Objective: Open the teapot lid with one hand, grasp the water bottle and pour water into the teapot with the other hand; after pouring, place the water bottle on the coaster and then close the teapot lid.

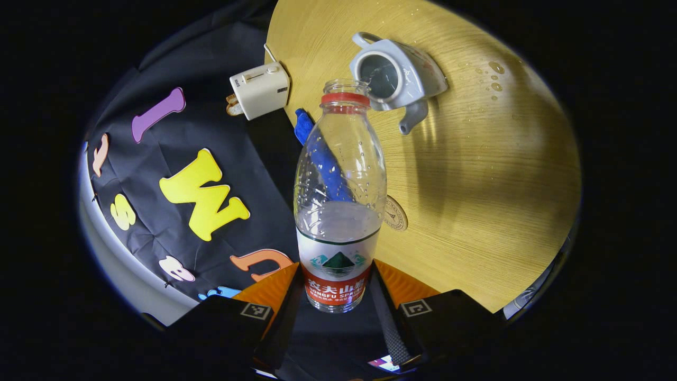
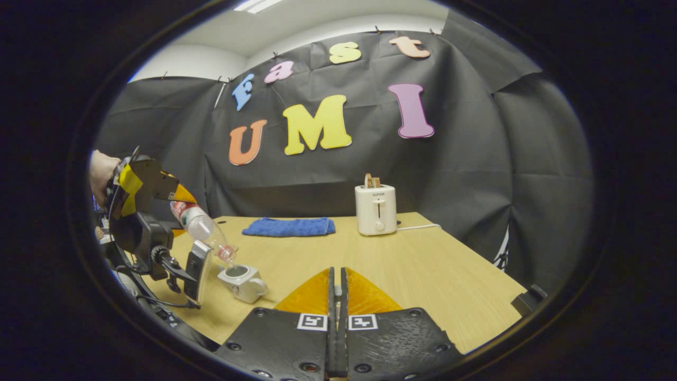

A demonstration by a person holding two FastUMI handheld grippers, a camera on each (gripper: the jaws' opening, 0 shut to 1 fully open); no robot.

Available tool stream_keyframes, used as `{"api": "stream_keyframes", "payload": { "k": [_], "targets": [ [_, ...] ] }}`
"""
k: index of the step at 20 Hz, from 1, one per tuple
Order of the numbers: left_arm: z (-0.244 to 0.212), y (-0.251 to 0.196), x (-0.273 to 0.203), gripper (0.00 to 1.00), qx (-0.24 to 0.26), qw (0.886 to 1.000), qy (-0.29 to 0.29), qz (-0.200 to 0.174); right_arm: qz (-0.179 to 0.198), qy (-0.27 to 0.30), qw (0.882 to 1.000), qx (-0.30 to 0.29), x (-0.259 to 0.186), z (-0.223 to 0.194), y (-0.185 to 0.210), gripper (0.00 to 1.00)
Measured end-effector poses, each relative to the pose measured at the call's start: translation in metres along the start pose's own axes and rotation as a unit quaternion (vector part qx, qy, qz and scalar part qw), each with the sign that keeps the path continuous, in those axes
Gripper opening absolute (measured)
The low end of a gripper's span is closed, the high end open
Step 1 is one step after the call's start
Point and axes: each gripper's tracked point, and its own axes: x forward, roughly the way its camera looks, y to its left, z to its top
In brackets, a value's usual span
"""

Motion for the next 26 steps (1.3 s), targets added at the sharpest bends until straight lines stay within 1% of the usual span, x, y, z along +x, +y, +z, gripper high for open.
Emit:
{"api": "stream_keyframes", "payload": {
  "k": [11,13,17,25,26],
  "targets": [
    [0.004,0.007,-0.002,0.74,0.022,1.000,0.002,0.017,0.000,0.000,1.000,0.003,-0.002,-0.001,-0.001,0.00],
    [0.004,0.012,-0.003,0.74,0.028,0.999,0.004,0.027,0.001,-0.001,1.000,0.003,-0.003,-0.001,-0.002,0.00],
    [0.006,0.015,-0.004,0.74,0.040,0.999,0.005,0.035,0.001,0.000,1.000,0.006,-0.003,-0.002,-0.003,0.00],
    [0.008,0.014,-0.004,0.74,0.040,0.998,0.001,0.041,0.002,-0.001,1.000,0.006,-0.003,-0.001,-0.001,0.00],
    [0.008,0.014,-0.003,0.77,0.037,0.998,0.000,0.043,0.002,-0.002,1.000,0.005,-0.005,-0.002,-0.001,0.00]
  ]
}}
